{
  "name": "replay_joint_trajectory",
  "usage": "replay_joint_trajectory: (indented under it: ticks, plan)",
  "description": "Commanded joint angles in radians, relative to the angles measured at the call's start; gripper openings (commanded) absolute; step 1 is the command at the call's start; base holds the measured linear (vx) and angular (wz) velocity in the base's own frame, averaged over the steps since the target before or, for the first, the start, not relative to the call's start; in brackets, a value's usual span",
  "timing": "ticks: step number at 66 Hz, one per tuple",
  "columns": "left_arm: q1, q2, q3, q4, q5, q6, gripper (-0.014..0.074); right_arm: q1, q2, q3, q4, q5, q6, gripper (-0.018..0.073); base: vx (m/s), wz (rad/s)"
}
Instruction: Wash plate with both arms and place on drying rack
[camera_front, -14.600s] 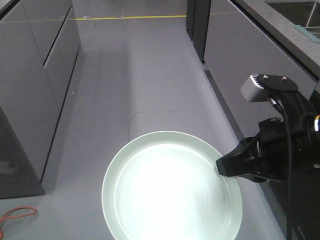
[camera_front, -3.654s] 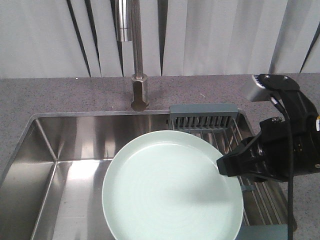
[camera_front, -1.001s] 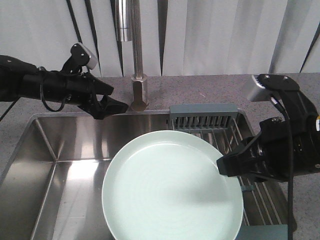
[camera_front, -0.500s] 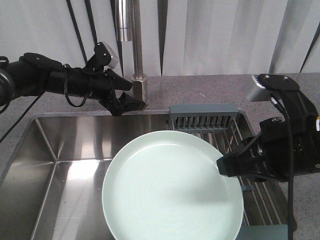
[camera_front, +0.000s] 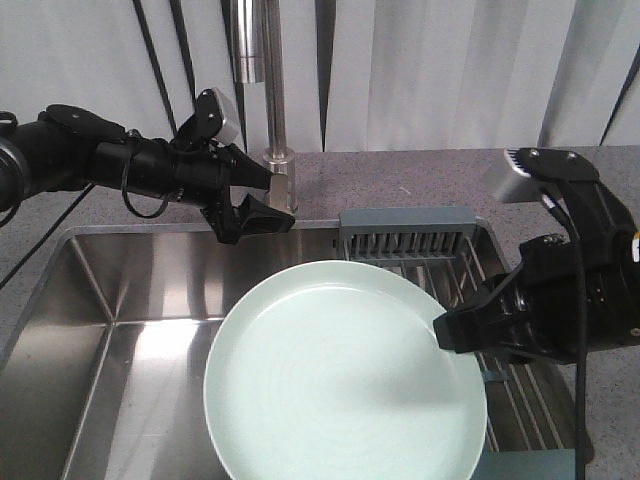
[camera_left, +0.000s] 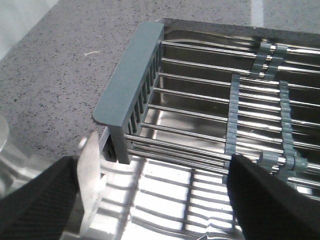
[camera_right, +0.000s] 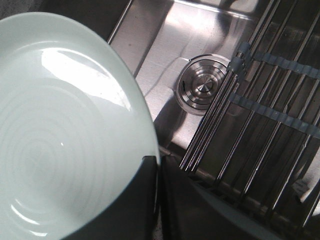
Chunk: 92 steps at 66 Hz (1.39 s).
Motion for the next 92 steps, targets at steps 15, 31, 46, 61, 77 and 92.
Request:
replay_joint_trajectory:
  ticks: [15,31,46,61,77,92]
  plan:
    - [-0.008,-0.061,-0.030,-0.078,0.192,0.008,0.0575,0.002,-0.021,-0.025,0.035,-0.037,-0.010,-0.0008,0.00,0.00]
    - [-0.008,-0.062,-0.030,-0.078,0.154,-0.057,0.0575,0.002,-0.021,-0.025,0.035,-0.037,-0.010,-0.0008,0.00,0.00]
    - [-0.008,-0.069,-0.030,-0.070,0.141,-0.133,0.0575,0.002,-0.021,-0.025,0.035,-0.037,-0.010,-0.0008,0.00,0.00]
    - [-0.008,-0.169,-0.030,0.075,0.044,-0.267,0.0575,0.002,-0.021,-0.025,0.035,-0.037,-0.010,-0.0008,0.00,0.00]
    - [0.002,-0.296,-0.029,0.337,-0.055,-0.624,0.0575,0.002,-0.021,-0.025,0.035,-0.037,-0.010,-0.0008,0.00,0.00]
    - [0.078,-0.445,0.035,0.504,0.028,-0.979,0.0572,0.002,-0.021,-0.025,0.035,-0.037,-0.010,-0.0008,0.00,0.00]
